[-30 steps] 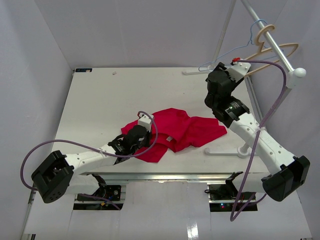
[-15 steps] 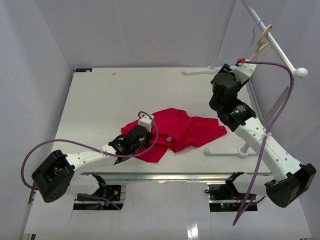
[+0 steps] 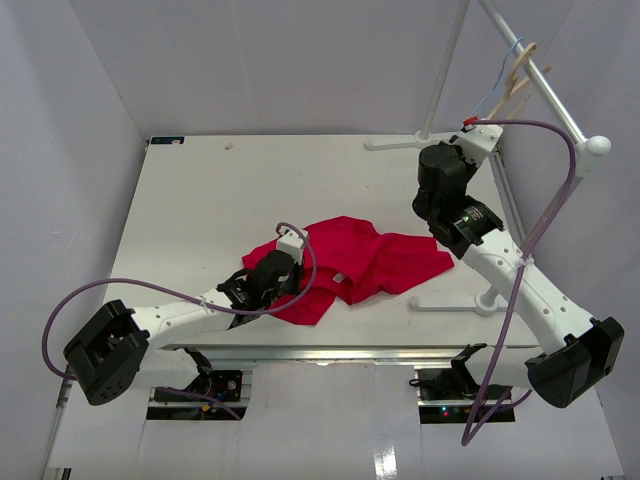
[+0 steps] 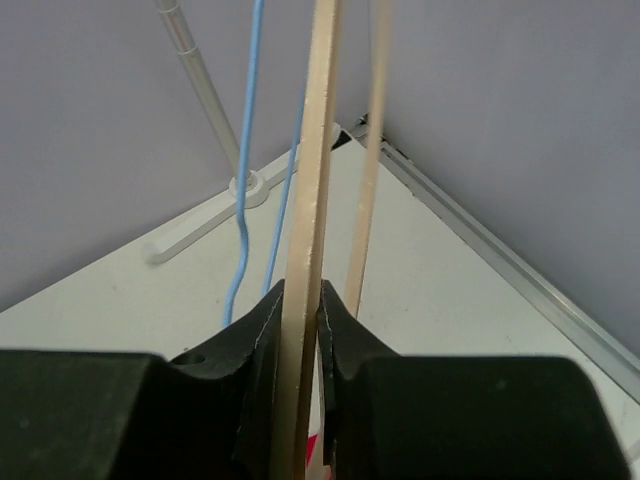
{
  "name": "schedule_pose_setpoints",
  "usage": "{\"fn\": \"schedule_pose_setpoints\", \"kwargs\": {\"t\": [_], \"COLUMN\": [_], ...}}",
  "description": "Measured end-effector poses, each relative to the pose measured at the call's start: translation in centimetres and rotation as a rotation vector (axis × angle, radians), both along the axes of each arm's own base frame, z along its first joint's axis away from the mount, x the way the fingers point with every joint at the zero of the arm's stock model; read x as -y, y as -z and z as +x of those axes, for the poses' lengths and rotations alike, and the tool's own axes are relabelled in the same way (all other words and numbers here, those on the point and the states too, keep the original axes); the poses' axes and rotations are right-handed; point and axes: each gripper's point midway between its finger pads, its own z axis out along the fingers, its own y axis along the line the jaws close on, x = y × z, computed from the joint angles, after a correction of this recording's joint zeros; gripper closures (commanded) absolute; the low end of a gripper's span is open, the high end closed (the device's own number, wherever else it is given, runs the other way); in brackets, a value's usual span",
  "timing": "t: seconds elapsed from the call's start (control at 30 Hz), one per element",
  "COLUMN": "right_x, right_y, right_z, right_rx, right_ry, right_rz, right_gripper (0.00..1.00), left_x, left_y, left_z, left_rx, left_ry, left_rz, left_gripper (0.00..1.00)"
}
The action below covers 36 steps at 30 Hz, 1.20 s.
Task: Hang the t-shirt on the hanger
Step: Pick up the hanger from the clothesline.
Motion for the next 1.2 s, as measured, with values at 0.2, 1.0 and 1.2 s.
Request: {"fn": "schedule_pose_setpoints", "kwargs": {"t": [0.2, 1.0, 1.2], "right_x": [0.4, 1.2, 1.4], "right_y": [0.0, 0.1, 1.2], "right_z": [-0.1, -2.8, -3.7], "right_rx": [-0.015, -0.039, -0.036], "right_ry": [0.01, -0.052, -0.064], "right_rz": [-0.03, 0.014, 0.04], "right_gripper": [0.92, 0.92, 0.92], "left_x": [0.0, -0.1, -0.2], "left_y": [0.0, 1.2, 1.3], "left_z": [0.0, 0.0, 0.0], "left_rx": [0.0, -0.024, -0.024], "left_ry": [0.0, 0.0, -0.006], "left_rz": [0.0, 0.03, 0.036], "left_gripper": [1.0, 1.0, 1.0]}}
